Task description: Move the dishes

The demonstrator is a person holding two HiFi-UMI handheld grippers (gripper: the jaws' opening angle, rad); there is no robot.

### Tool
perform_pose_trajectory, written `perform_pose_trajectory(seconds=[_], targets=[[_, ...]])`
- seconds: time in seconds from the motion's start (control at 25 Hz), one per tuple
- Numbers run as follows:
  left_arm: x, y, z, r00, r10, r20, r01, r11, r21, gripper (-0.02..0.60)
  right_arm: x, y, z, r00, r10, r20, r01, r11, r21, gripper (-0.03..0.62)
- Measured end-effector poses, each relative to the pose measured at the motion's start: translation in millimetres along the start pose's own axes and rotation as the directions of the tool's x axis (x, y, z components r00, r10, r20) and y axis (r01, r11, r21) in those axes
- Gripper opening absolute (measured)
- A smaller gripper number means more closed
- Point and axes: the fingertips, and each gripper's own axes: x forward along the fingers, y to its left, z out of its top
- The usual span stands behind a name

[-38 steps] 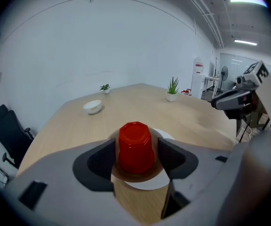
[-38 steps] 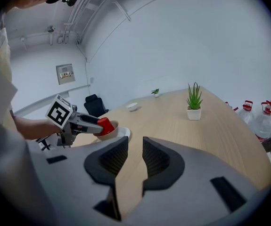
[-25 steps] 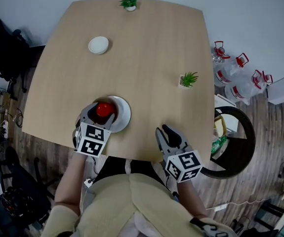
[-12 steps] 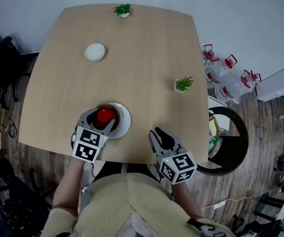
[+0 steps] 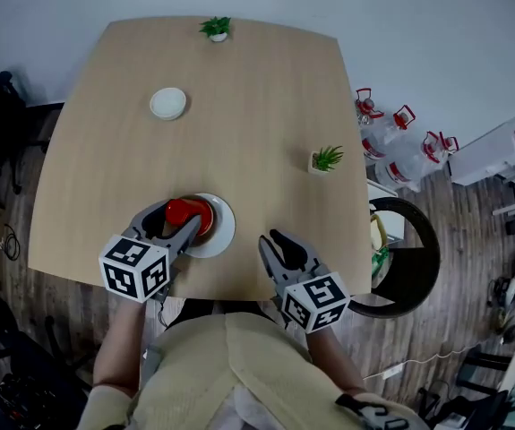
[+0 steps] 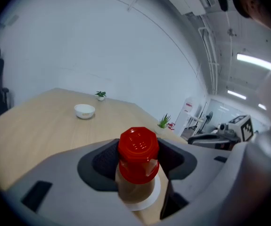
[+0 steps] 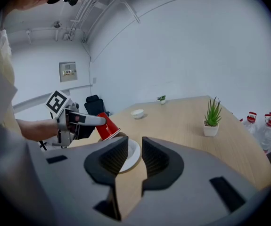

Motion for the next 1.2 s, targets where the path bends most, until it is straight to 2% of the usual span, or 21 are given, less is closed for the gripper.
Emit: perform_pose_trajectory(seconds=[0.08, 0.2, 0.32, 0.48, 0.64, 0.8, 0.88, 1.04, 1.2], targets=[[-5, 0, 6, 0.998, -0.037, 0.041, 0.041, 0.994, -0.098, 0.249, 1, 2, 5, 1.000, 0.007, 0.008, -0.007, 1.000, -0.012, 0.089], [-12, 1, 15, 0.990, -0.088, 0.113, 0.113, 0.965, -0.238, 0.249, 3, 4, 14, 1.000, 0.018, 0.017, -0.018, 0.999, -0.037, 0.089], [-21, 5, 23, 0.975, -0.123, 0.183, 0.183, 0.913, -0.364, 0.247, 5, 7, 21, 0.999, 0.030, 0.025, -0.029, 0.998, -0.056, 0.089], [-29, 8, 27, 0.958, -0.153, 0.243, 0.259, 0.824, -0.503, 0.247, 8, 10, 29, 0.998, 0.054, 0.030, -0.051, 0.995, -0.084, 0.089], [-34, 11, 22, 0.943, -0.185, 0.275, 0.317, 0.749, -0.582, 0.247, 12, 17, 36, 0.995, 0.093, 0.032, -0.088, 0.988, -0.125, 0.089], [-38, 6, 20, 0.925, -0.216, 0.313, 0.375, 0.656, -0.655, 0.247, 15, 25, 45, 0.990, 0.135, 0.037, -0.126, 0.976, -0.178, 0.089], [-40, 5, 21, 0.914, -0.232, 0.332, 0.402, 0.619, -0.675, 0.247, 16, 29, 48, 0.987, 0.155, 0.037, -0.144, 0.967, -0.208, 0.088], [-43, 0, 20, 0.899, -0.265, 0.348, 0.438, 0.558, -0.705, 0.247, 18, 41, 57, 0.973, 0.230, 0.031, -0.214, 0.940, -0.267, 0.089], [-43, -5, 16, 0.890, -0.289, 0.352, 0.454, 0.508, -0.732, 0.247, 22, 58, 61, 0.952, 0.307, -0.003, -0.287, 0.886, -0.364, 0.089]])
